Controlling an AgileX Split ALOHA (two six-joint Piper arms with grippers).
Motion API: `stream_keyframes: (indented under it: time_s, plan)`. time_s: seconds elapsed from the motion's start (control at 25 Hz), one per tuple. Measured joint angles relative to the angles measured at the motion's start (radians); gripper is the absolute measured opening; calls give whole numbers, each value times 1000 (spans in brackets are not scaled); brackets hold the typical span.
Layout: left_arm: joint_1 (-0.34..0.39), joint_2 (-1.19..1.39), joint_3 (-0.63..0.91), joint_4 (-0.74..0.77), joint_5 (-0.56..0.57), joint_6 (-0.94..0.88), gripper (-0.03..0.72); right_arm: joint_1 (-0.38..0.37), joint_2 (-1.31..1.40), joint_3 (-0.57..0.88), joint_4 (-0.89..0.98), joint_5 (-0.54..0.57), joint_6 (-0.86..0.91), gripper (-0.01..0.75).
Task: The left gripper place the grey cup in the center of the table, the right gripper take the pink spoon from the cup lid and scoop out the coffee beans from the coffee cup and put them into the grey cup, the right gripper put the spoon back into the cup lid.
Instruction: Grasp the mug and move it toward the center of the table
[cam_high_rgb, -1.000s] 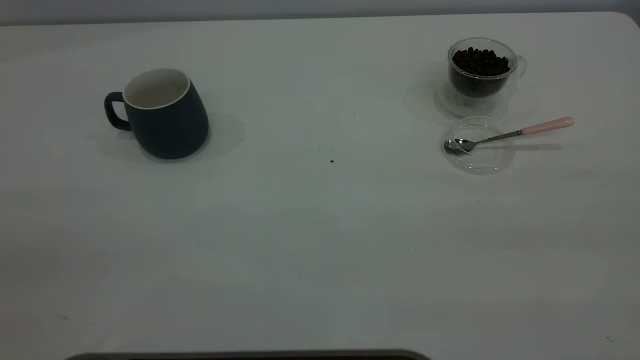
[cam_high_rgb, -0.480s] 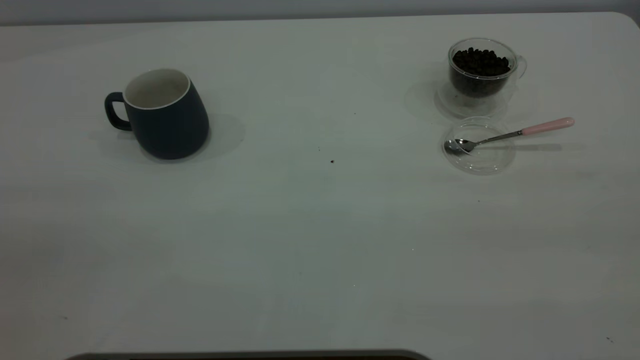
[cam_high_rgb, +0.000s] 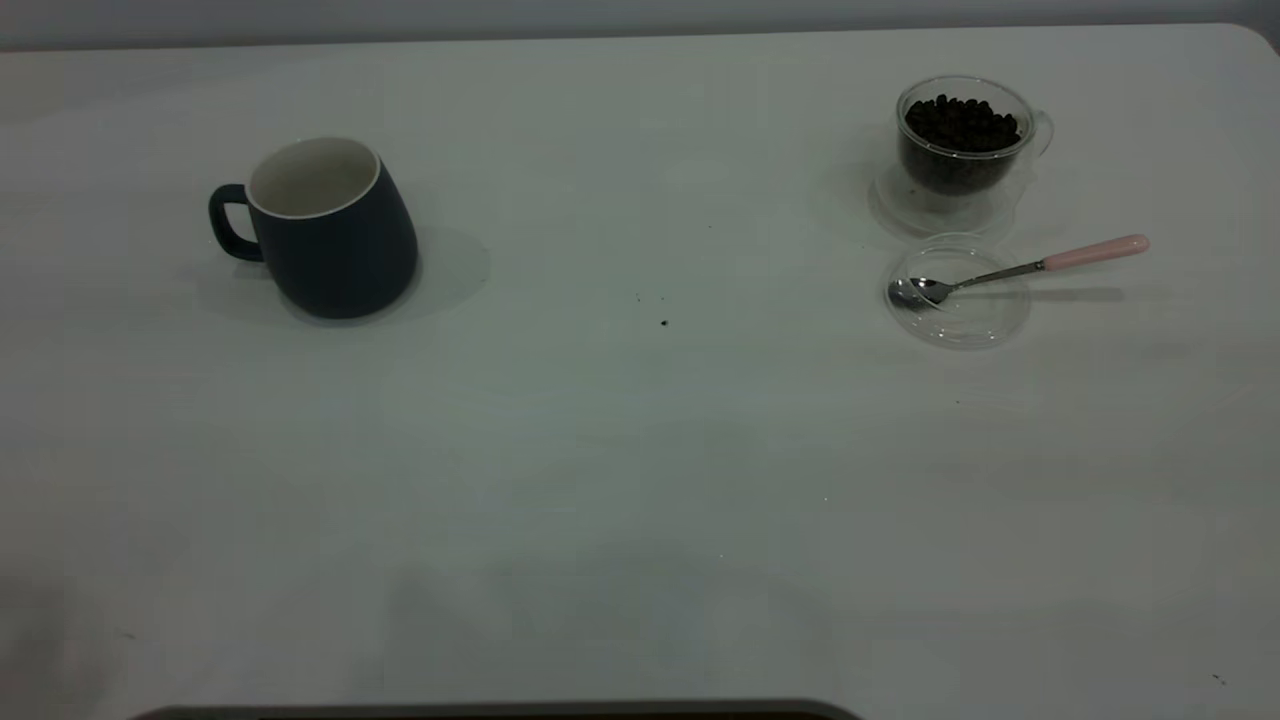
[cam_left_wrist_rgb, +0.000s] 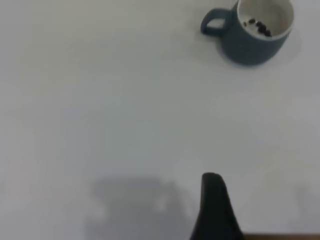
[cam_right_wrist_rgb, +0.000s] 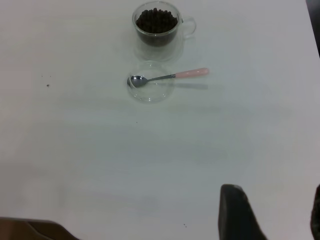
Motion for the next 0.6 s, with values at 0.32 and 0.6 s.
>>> stream_keyframes:
  time_s: [0.32,0.6]
  plan:
    - [25,413,-189,-4,-159,38,567,0,0,0,0,0,0,394]
    - [101,796,-486,-4,-95,228,567,0,0,0,1,0,0,394]
